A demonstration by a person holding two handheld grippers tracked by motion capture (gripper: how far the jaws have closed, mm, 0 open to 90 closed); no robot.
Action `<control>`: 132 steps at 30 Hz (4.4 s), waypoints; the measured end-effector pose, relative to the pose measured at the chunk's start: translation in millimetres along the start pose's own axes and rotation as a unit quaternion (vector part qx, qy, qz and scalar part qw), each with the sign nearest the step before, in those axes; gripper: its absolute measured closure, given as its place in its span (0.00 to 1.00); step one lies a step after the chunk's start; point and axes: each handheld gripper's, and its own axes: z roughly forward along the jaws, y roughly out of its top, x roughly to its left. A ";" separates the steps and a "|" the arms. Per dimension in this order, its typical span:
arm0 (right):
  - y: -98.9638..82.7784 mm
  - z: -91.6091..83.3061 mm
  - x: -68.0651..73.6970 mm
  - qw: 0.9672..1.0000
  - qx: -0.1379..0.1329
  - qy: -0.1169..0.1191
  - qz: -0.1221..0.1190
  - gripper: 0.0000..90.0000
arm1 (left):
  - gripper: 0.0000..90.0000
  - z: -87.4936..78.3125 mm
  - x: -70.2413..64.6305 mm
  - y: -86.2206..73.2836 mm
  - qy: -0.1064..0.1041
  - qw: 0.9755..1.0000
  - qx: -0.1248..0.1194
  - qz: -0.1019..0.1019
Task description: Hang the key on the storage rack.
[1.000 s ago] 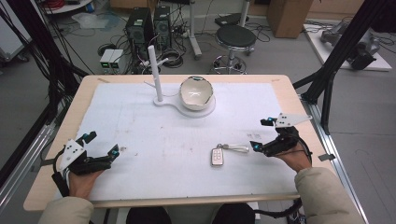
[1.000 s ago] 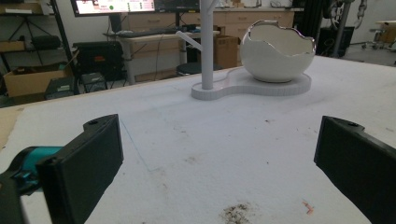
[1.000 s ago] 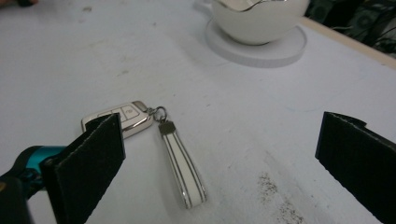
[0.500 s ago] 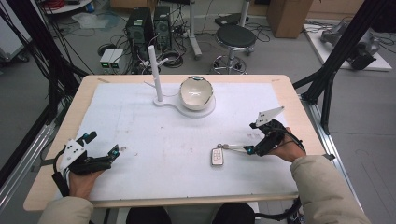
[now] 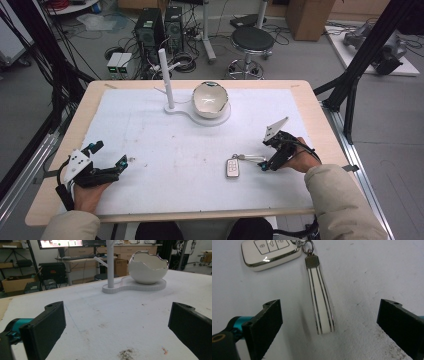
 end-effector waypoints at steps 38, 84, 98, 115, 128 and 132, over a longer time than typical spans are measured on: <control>5.7 3.5 0.4 0.998 0.041 0.045 0.012 0.82 | 0.02 0.9 0.6 0.5 -0.003 1.000 0.001 -0.005; 110.7 -49.0 55.4 0.987 -0.111 0.095 -0.075 0.83 | 0.03 123.2 -93.3 158.6 -0.378 0.900 0.165 0.139; 120.9 -45.1 64.2 0.983 -0.120 0.103 -0.094 0.83 | 0.10 148.6 -145.4 149.1 -0.426 0.857 0.216 0.192; 124.7 -40.7 69.0 0.980 -0.119 0.111 -0.111 0.83 | 0.52 151.2 -153.9 144.1 -0.451 0.833 0.241 0.212; 124.2 -39.9 69.2 0.979 -0.124 0.109 -0.119 0.82 | 0.82 149.4 -154.4 143.7 -0.457 0.826 0.250 0.216; 123.3 -38.9 68.5 0.979 -0.128 0.111 -0.114 0.82 | 0.82 150.5 -154.4 144.0 -0.456 0.826 0.255 0.211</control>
